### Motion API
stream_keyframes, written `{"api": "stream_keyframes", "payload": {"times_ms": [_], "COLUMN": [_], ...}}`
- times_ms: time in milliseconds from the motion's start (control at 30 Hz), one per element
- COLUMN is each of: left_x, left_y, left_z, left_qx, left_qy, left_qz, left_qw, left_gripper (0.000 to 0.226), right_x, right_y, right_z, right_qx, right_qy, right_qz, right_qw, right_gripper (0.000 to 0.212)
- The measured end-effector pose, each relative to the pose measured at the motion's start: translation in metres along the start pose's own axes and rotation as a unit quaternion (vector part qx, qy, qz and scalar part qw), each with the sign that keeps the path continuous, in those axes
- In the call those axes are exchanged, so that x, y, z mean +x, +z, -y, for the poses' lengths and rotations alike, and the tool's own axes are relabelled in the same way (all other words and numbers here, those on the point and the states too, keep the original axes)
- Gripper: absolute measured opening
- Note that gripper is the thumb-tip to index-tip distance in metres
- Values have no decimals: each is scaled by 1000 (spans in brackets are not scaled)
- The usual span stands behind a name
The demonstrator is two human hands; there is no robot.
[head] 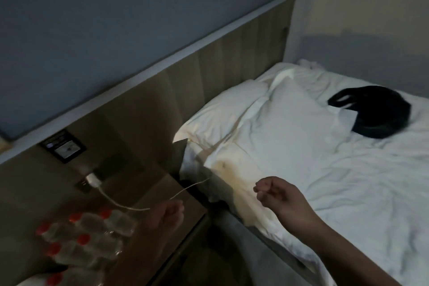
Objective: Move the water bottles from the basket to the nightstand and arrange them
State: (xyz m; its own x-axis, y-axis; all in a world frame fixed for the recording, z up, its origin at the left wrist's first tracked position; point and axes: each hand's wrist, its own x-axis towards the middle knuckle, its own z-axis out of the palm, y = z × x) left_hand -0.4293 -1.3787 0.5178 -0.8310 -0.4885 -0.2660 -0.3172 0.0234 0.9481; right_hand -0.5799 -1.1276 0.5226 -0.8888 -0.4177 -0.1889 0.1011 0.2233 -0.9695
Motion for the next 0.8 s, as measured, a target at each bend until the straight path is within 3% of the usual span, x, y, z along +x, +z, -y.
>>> {"api": "stream_keyframes", "payload": {"times_ms": [67, 267, 400, 667, 800], "left_x": [17, 47, 65, 96, 103], "left_y": [36, 145, 210, 311, 345], "left_z": [-15, -54, -70, -102, -107], "left_qx": [5, 45, 52, 110, 136], "left_qy": [10, 61, 80, 97, 108], "left_qz": [40, 183, 257, 462, 547], "left_qw": [999, 980, 962, 875, 819], "left_gripper": [47, 33, 44, 43, 28], "right_x": [-4, -40, -73, -125, -143], "right_y": [-38, -138, -177, -188, -166], "right_z": [-3, -13, -22, -46, -48], "right_qx": [12, 38, 51, 87, 114], "right_qy": [8, 34, 43, 106, 134], "right_qz": [-32, -159, -258, -449, -536], "right_qw": [999, 986, 964, 883, 826], "right_gripper": [8, 6, 4, 10, 10]}}
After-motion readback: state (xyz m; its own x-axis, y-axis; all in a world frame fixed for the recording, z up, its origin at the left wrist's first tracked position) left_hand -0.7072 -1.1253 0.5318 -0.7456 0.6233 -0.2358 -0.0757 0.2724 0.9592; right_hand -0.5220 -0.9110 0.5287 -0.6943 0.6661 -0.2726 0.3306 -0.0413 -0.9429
